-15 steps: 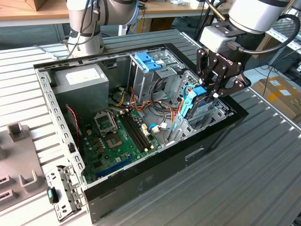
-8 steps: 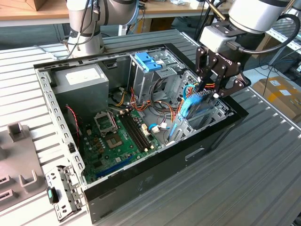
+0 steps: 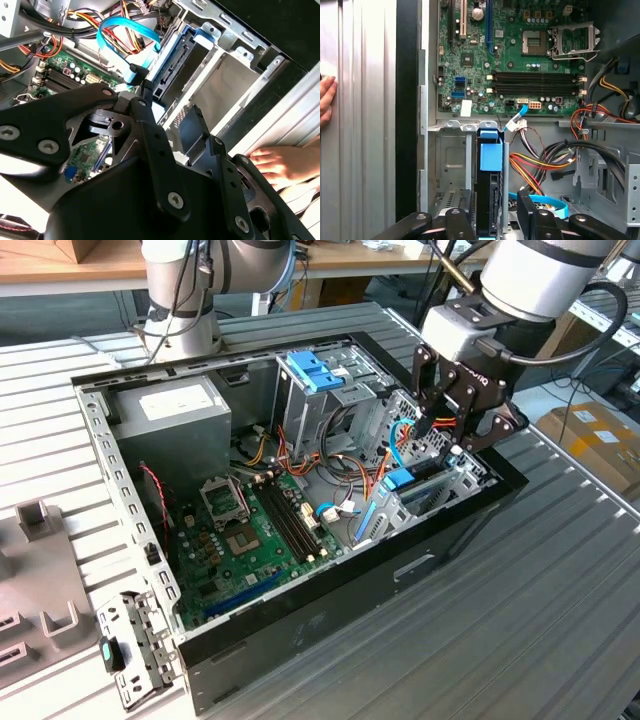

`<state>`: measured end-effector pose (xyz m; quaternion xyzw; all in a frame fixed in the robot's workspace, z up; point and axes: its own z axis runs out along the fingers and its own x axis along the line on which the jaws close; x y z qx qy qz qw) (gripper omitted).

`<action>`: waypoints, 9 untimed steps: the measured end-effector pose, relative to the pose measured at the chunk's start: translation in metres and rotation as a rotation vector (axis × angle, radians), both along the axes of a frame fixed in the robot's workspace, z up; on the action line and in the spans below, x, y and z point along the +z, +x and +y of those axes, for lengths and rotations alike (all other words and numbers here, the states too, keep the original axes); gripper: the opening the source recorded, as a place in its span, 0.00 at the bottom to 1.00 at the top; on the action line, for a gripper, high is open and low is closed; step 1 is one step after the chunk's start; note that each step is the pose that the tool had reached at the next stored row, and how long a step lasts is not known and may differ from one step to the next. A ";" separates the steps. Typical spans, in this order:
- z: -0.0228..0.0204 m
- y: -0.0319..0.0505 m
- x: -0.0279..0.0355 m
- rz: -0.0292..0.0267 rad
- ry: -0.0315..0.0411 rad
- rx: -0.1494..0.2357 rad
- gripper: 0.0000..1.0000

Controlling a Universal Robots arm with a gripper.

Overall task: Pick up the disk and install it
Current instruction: 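Insert the disk into the insertion slot, then insert the first disk wire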

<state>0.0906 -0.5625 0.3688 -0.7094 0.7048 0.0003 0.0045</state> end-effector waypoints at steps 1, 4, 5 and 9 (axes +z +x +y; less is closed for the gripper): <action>0.0000 -0.0001 -0.0027 0.0000 -0.0006 0.000 0.49; 0.0000 -0.0002 -0.0034 0.0000 -0.0010 0.000 0.49; 0.0000 -0.0002 -0.0035 0.0000 -0.0009 0.000 0.49; 0.0000 -0.0008 -0.0060 0.0000 -0.0009 0.000 0.49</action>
